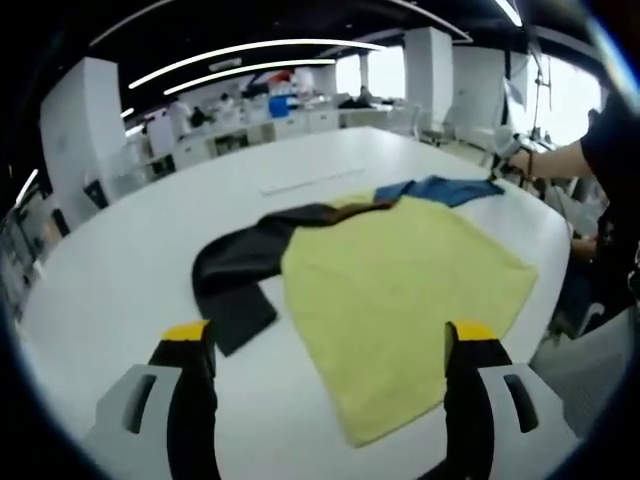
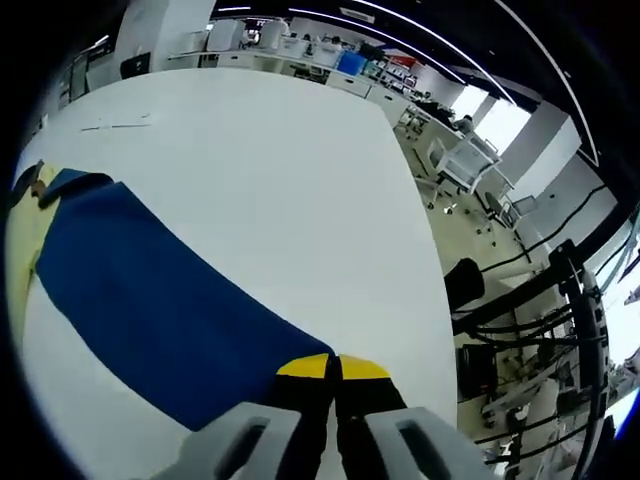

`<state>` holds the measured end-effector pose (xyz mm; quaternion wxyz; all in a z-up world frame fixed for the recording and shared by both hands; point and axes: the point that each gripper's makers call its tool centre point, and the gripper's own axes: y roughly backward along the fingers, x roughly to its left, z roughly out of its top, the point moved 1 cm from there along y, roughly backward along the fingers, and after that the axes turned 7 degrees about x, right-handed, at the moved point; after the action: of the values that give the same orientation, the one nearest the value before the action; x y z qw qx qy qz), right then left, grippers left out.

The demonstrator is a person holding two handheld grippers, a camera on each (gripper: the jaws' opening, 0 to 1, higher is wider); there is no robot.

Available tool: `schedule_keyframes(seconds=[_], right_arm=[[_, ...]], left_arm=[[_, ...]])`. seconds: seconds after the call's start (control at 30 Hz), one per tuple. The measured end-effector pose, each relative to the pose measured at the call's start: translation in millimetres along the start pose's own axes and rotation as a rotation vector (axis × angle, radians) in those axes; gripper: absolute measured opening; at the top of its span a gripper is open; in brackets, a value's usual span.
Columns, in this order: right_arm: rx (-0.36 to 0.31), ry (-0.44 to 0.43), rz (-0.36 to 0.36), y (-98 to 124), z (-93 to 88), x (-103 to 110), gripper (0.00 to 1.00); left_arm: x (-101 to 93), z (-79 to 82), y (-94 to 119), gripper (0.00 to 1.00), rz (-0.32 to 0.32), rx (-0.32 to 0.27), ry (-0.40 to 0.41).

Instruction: Fold the garment on the visible template until the final outline fits inside the template.

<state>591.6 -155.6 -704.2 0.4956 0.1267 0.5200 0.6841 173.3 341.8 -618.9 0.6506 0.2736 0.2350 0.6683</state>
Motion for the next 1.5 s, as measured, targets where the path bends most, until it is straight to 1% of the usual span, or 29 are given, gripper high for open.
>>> schedule_keyframes(seconds=[0.17,0.27,0.33,0.5,0.57,0.63,0.67,0.7,0.77,0.8,0.87,1.0,1.1,1.27,1.37,1.43,1.5], right_arm=[[-0.002,-0.017,0.009,-6.8,4.5,-5.0,0.00],[-0.001,-0.012,0.009,-20.0,7.4,-12.6,0.00],[0.001,-0.012,0.012,-25.1,8.5,-15.9,0.00],[-0.004,-0.095,0.045,-35.9,9.3,-23.7,0.00],[-0.009,-0.138,0.059,-36.3,9.4,-23.5,0.00],[-0.016,-0.163,0.074,-36.1,10.5,-23.0,0.07],[-0.017,-0.188,0.079,-34.6,10.2,-21.6,0.13],[-0.029,-0.247,0.099,-32.6,11.9,-20.3,0.17],[-0.032,-0.286,0.133,-29.8,12.4,-16.2,0.24],[-0.027,-0.309,0.158,-27.4,11.4,-12.7,0.25],[-0.032,-0.326,0.172,-24.5,10.8,-11.6,0.27],[-0.020,-0.328,0.183,-18.8,7.5,-9.1,0.33],[-0.020,-0.345,0.205,-13.7,6.0,-7.1,0.35],[-0.009,-0.341,0.231,-5.1,1.2,0.1,0.37],[-0.022,-0.326,0.269,3.6,4.0,10.9,0.37],[-0.033,-0.316,0.283,8.2,7.0,16.2,0.38],[-0.055,-0.295,0.306,15.6,12.5,25.4,0.39]], left_arm=[[-1.1,-0.2,-2.1,0.91,-0.005,0.003,0.001],[-1.4,-0.6,-2.4,0.91,-0.006,0.004,0.001],[-1.6,-0.6,-2.2,0.91,-0.007,0.004,0.003],[-1.1,-0.8,-2.0,0.93,-0.005,0.007,-0.003],[-1.2,0.1,-1.2,0.93,-0.004,0.006,-0.005],[-1.2,1.5,0.0,0.94,-0.002,0.001,-0.003],[-1.0,2.0,0.5,0.95,-0.001,0.000,-0.001],[-0.3,2.8,1.9,0.95,0.002,-0.003,0.002],[0.0,3.5,3.2,0.95,0.004,-0.006,0.004],[0.1,3.8,3.9,0.95,0.005,-0.008,0.005],[0.3,4.2,4.7,0.95,0.006,-0.010,0.008],[-1.6,4.3,5.6,0.95,-0.001,-0.014,0.013],[-2.6,4.3,6.1,0.95,-0.004,-0.016,0.012],[-1.7,5.7,6.7,0.95,-0.005,-0.026,0.015],[-0.7,8.3,7.0,0.95,-0.002,-0.033,0.011],[0.7,10.3,6.6,0.95,-0.001,-0.034,0.010],[4.2,15.0,5.6,0.94,0.002,-0.039,0.004]])
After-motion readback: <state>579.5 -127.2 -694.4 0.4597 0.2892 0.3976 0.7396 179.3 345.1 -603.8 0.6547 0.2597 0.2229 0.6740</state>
